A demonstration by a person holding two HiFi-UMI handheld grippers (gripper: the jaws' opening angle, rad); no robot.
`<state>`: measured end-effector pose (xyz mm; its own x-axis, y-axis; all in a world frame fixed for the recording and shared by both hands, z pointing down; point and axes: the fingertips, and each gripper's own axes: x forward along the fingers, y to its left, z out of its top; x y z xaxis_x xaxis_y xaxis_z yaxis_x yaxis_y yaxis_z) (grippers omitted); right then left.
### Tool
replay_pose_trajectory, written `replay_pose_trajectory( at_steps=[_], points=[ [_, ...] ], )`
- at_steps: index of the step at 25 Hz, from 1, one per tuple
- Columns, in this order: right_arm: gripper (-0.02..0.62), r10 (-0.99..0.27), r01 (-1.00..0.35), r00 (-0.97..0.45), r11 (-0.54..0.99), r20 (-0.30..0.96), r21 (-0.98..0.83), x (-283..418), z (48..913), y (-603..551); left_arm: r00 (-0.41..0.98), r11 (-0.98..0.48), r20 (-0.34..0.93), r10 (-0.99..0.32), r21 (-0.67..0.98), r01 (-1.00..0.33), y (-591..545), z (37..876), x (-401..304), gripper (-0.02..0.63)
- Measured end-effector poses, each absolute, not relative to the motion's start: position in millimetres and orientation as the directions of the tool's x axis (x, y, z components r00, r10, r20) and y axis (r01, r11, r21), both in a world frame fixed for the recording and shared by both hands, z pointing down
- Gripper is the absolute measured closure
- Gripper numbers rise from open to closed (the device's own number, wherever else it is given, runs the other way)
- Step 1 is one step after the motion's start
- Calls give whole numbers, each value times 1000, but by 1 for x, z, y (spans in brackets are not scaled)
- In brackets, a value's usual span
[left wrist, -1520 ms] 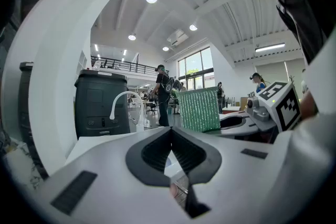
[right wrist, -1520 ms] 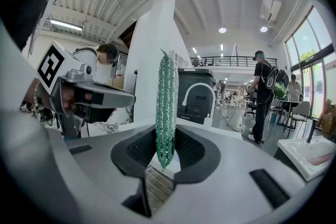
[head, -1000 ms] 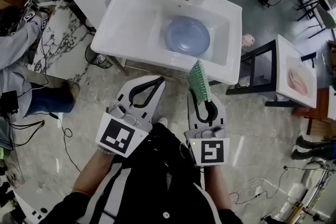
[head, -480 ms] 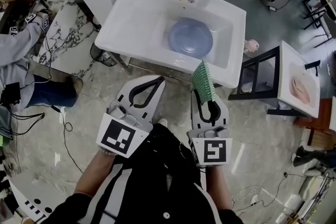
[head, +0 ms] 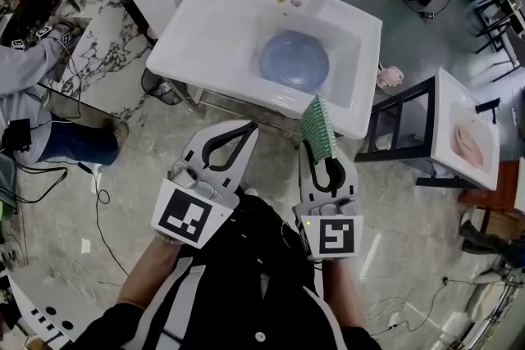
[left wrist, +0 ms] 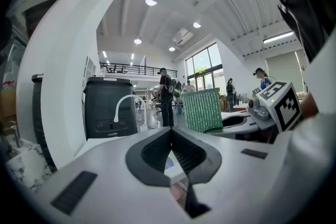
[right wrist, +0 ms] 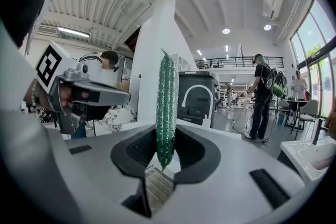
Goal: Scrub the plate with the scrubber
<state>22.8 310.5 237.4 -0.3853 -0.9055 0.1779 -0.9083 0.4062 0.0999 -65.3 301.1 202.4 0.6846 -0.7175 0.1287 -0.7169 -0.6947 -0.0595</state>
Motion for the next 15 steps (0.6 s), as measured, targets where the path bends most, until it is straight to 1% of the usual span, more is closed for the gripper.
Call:
replay_pose_trajectory(
  at_steps=[8, 15],
  points=[
    [503, -905, -906, -390, 410, 170, 105, 30, 238, 306, 676, -685, 122, -726, -58, -726, 298, 202, -61, 606],
    [503, -905, -914, -364, 393, 221, 99, 35, 249, 292, 688, -697, 129, -715, -50, -715, 279, 208, -55, 606]
  ],
)
